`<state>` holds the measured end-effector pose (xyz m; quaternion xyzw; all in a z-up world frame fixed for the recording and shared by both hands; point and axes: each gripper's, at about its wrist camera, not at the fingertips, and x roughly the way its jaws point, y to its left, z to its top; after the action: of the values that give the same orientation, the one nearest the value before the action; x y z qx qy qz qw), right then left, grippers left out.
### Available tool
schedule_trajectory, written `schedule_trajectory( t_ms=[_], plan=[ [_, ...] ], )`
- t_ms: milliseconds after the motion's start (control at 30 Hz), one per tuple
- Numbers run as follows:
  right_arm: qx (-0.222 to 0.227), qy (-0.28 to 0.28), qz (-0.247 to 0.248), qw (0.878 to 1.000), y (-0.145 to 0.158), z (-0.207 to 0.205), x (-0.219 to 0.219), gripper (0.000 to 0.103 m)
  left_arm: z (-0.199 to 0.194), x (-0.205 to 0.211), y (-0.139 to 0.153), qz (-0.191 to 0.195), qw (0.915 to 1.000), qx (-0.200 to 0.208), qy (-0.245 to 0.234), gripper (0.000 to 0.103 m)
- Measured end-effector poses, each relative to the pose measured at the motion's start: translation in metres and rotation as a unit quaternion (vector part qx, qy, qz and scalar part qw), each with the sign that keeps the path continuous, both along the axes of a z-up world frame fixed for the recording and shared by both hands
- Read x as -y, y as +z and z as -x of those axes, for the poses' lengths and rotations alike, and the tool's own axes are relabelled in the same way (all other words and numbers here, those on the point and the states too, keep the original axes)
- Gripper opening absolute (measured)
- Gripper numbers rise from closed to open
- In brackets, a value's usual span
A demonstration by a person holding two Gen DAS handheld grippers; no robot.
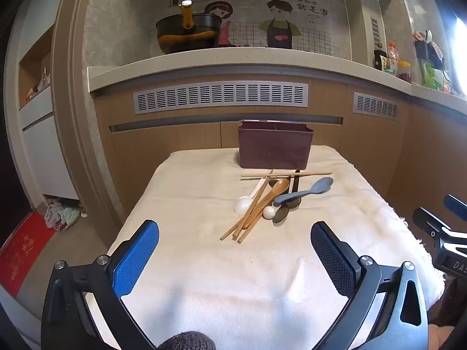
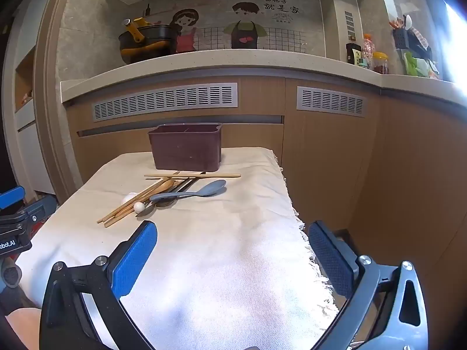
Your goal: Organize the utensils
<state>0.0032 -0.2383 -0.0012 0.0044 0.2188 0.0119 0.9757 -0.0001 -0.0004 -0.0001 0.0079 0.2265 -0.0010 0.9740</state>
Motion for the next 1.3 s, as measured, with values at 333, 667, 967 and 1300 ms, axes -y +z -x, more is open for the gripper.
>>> schedule_trajectory(
  t_ms=[333, 667, 967, 1300],
  plan=[
    [0.001, 0.003, 0.004, 1.0, 0.001, 0.0, -0.001, 0.103, 0.0, 0.001, 0.004, 0.003, 0.9999, -0.009, -0.007, 0.103],
    [0.002, 0.005, 0.008, 1.0, 0.0, -0.002, -0.003, 0.103, 0.0, 0.002, -0.002, 0.001, 0.9998, -0.014, -0.01, 0.103],
    [0.001, 0.006, 0.008, 1.0, -0.001, -0.002, -0.005, 0.103, -0.002, 0.003, -0.002, 0.001, 0.9997, -0.02, -0.011, 0.103],
    [-0.001, 0.006, 0.007, 1.0, -0.002, -0.002, -0.006, 0.103, -0.004, 0.003, -0.004, 0.001, 0.9996, -0.024, -0.012, 0.103]
  ],
)
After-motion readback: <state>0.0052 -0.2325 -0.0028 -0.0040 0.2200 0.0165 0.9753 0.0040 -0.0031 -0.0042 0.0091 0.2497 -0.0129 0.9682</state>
